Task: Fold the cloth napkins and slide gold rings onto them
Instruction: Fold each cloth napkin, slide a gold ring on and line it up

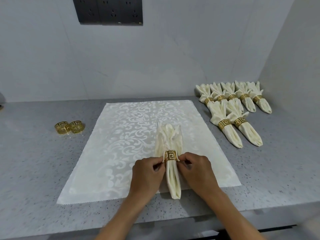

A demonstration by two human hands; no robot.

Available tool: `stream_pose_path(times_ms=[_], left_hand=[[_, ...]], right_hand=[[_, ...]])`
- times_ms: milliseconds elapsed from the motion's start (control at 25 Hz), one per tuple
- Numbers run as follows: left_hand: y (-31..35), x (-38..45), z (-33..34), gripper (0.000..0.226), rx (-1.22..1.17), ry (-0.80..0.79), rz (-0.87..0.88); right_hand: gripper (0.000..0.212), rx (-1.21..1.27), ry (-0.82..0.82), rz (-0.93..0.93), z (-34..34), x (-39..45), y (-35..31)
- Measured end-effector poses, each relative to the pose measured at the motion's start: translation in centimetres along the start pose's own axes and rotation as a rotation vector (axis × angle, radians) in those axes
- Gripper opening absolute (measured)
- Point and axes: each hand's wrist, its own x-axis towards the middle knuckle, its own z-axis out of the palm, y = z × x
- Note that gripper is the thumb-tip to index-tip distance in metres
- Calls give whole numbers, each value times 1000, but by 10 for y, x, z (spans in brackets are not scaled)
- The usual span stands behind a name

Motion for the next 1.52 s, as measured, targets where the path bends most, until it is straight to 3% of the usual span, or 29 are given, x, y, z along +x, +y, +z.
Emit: stream_pose_path(times_ms=[120, 280, 360, 480, 520, 640, 800, 920, 1040, 1120, 1200, 1360, 1520], left_hand=[[6, -3, 0, 12, 43, 10, -6], [10, 9, -25, 28, 181, 22, -7], [7, 34, -36, 43, 258, 35, 67], [17, 75, -38, 63, 500, -114, 279], [19, 87, -36, 59, 586, -156, 356], [18, 105, -45, 18, 804, -133, 473], [-11, 69, -73, 5, 684, 4, 401], [-21, 28, -67, 30, 535, 17, 220], [-15, 21, -42, 14, 529, -199, 247], [-13, 20, -28, 14, 522, -344, 353], [-18, 15, -19, 13, 519, -382, 394], [-18, -5, -19, 23, 558, -368, 395], [7, 43, 6, 20, 582, -430, 290]], right_hand=[[2, -21, 19, 19, 2, -6, -10], [26, 53, -72, 58, -27, 13, -14], [41, 36, -63, 89, -39, 43, -14], [63, -259, -225, -34, -31, 87, -22], [57, -387, -257, -90, -23, 97, -23], [17, -606, -212, -159, -24, 104, -19], [14, -482, -48, -28, -49, 67, 0], [37, -440, 40, 228, -40, 24, -21], [61, -580, -112, 248, -12, 0, -55], [55, -606, -193, 239, 0, -6, -66], [42, -607, -199, 231, -2, -3, -63], [39, -540, -89, 192, -34, -5, -42], [43, -571, 99, 244, -107, 22, 3]])
